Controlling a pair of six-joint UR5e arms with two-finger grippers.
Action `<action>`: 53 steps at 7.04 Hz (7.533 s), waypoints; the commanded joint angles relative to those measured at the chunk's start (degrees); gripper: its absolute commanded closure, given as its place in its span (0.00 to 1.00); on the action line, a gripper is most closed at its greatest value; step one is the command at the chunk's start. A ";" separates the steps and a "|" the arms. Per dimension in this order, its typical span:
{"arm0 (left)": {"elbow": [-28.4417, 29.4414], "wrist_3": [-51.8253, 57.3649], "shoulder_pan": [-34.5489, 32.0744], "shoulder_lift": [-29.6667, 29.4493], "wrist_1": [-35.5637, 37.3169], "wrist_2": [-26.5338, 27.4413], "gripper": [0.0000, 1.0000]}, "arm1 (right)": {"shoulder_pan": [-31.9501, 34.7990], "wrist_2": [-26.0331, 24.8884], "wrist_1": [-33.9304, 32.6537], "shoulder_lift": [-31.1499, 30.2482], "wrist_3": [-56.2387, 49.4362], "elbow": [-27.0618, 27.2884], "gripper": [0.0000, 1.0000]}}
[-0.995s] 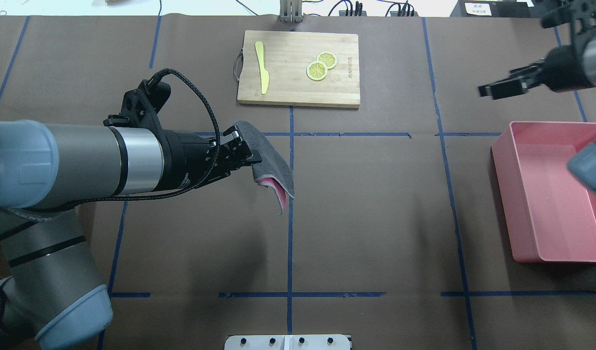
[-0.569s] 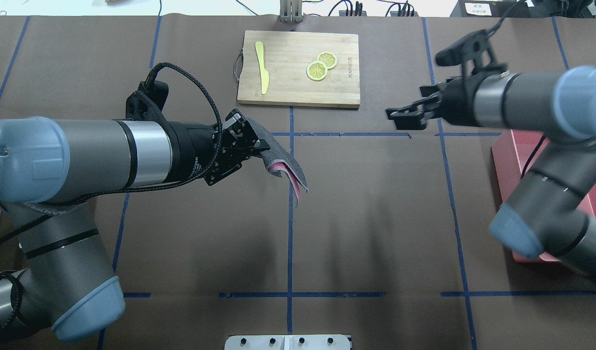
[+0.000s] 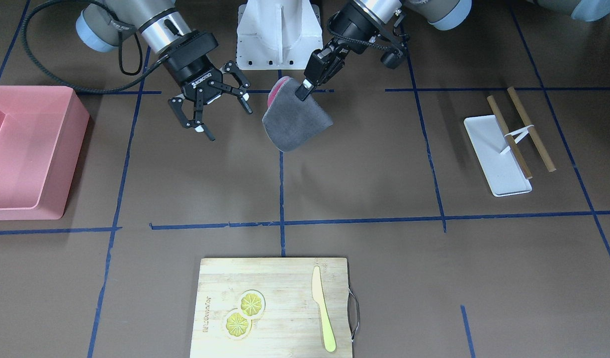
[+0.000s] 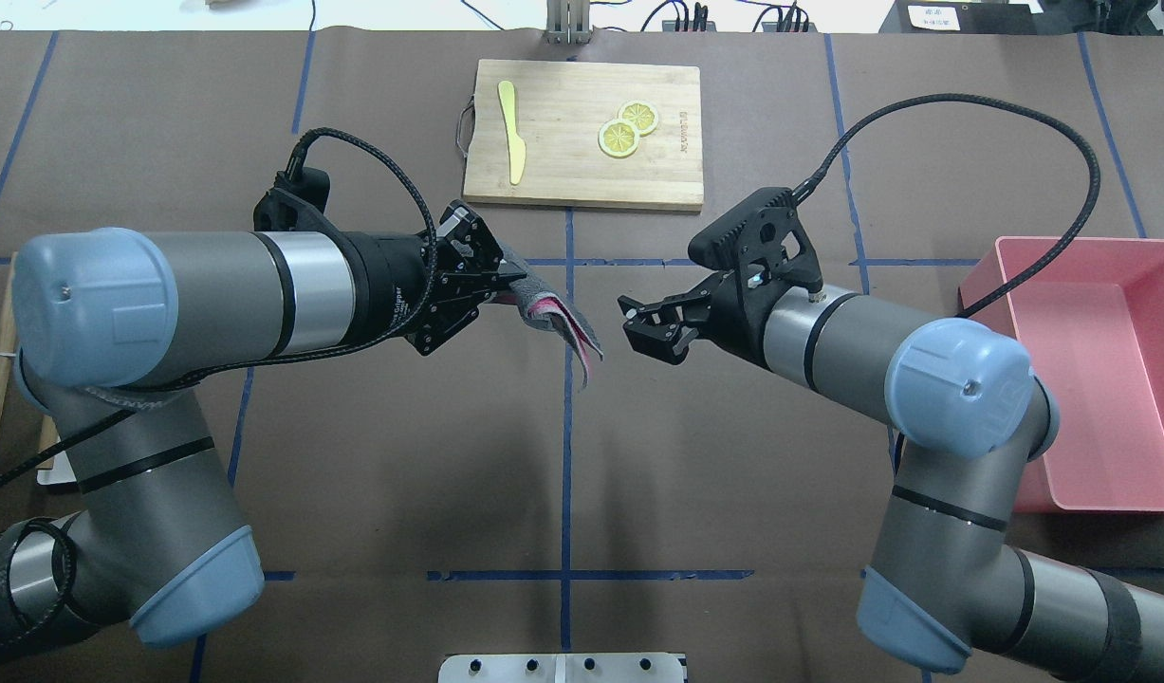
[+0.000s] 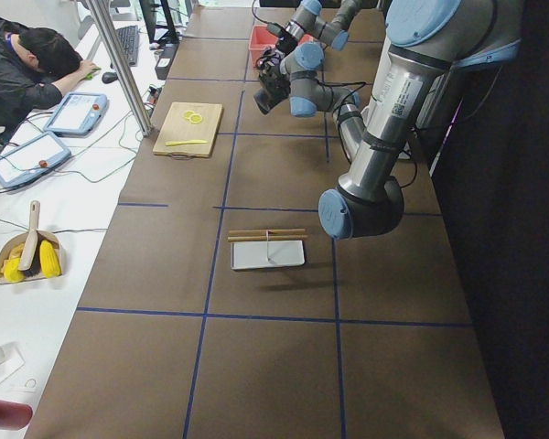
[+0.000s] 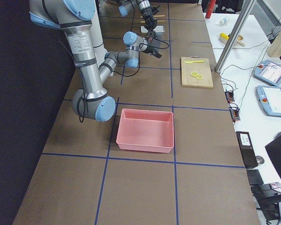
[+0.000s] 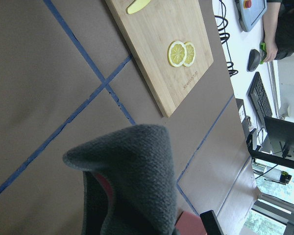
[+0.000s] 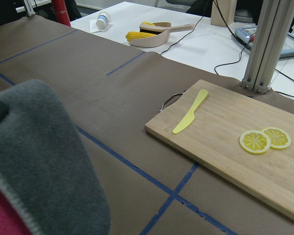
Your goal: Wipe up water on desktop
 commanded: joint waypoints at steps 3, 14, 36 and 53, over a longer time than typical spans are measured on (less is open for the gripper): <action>0.38 -1.43 -0.03 -0.11 0.06 0.65 0.94 | -8.83 -7.75 0.00 0.18 -0.49 1.17 0.01; 1.61 -2.75 5.07 -3.18 0.41 0.56 0.94 | -11.50 -10.95 -0.09 0.89 -0.40 0.64 0.01; 1.61 2.17 4.63 -2.57 0.50 0.47 0.00 | -11.32 -10.42 -0.18 0.71 0.92 1.79 1.00; -20.19 75.87 -28.92 16.22 54.38 -25.97 0.00 | 13.99 21.56 -60.82 6.24 -11.80 -4.17 1.00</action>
